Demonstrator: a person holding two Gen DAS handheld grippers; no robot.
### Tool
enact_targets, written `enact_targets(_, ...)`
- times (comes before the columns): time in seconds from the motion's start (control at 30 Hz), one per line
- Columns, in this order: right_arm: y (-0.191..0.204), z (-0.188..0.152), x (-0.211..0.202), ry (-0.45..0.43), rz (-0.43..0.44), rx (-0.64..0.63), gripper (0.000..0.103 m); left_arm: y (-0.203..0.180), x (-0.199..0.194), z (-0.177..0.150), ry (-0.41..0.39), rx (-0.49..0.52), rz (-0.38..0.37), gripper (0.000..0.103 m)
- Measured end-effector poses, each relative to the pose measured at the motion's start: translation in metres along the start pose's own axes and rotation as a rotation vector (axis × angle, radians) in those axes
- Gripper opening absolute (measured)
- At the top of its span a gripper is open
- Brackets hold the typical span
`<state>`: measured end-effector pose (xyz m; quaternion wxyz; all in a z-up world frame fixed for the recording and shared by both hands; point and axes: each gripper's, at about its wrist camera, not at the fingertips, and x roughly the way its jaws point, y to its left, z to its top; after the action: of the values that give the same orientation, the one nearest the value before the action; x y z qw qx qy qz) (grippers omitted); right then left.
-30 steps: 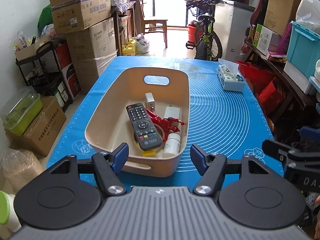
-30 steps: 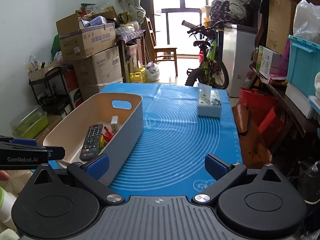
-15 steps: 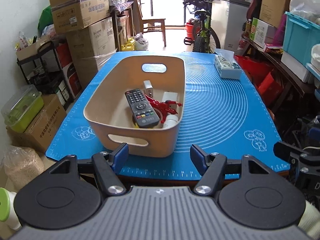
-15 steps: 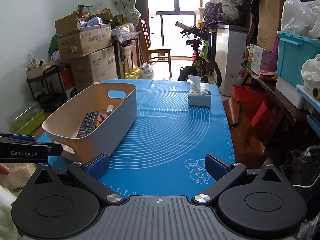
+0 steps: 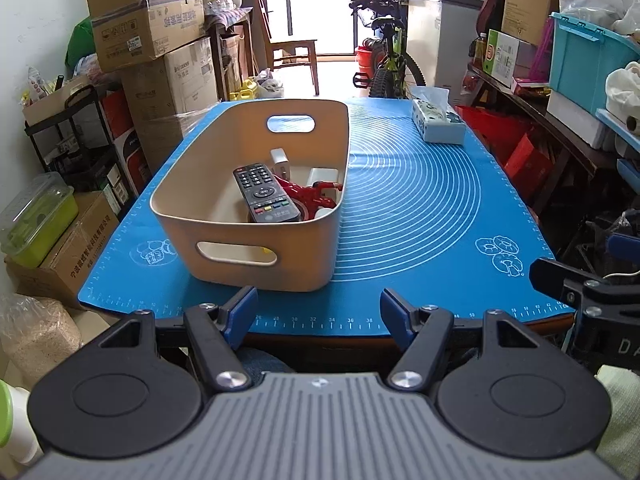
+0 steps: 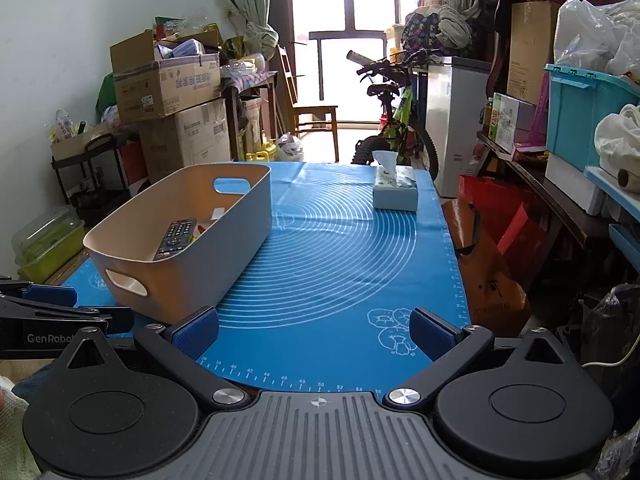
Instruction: Organize rigid objects
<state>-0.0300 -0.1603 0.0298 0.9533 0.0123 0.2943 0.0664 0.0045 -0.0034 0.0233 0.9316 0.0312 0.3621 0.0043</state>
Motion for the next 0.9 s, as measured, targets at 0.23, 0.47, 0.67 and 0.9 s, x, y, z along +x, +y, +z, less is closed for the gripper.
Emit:
enact_targets(0.23, 0.008, -0.008, 0.004, 0.0, -0.016, -0.038, 0.101, -0.004, 0.002, -0.009, -0.019, 0.014, 0.002, 0.069)
enact_targets(0.47, 0.008, -0.009, 0.006, -0.005, -0.025, -0.033, 0.101, 0.0, 0.004, -0.011, -0.034, -0.011, -0.007, 0.069)
enact_targets(0.67, 0.011, -0.011, 0.007, 0.001, -0.045, -0.047, 0.101, -0.001, 0.006, -0.014, -0.022, -0.011, -0.02, 0.069)
enact_targets(0.9, 0.012, -0.012, 0.005, -0.009, -0.054, -0.044, 0.101, 0.001, 0.004, -0.014, -0.026, -0.018, -0.02, 0.069)
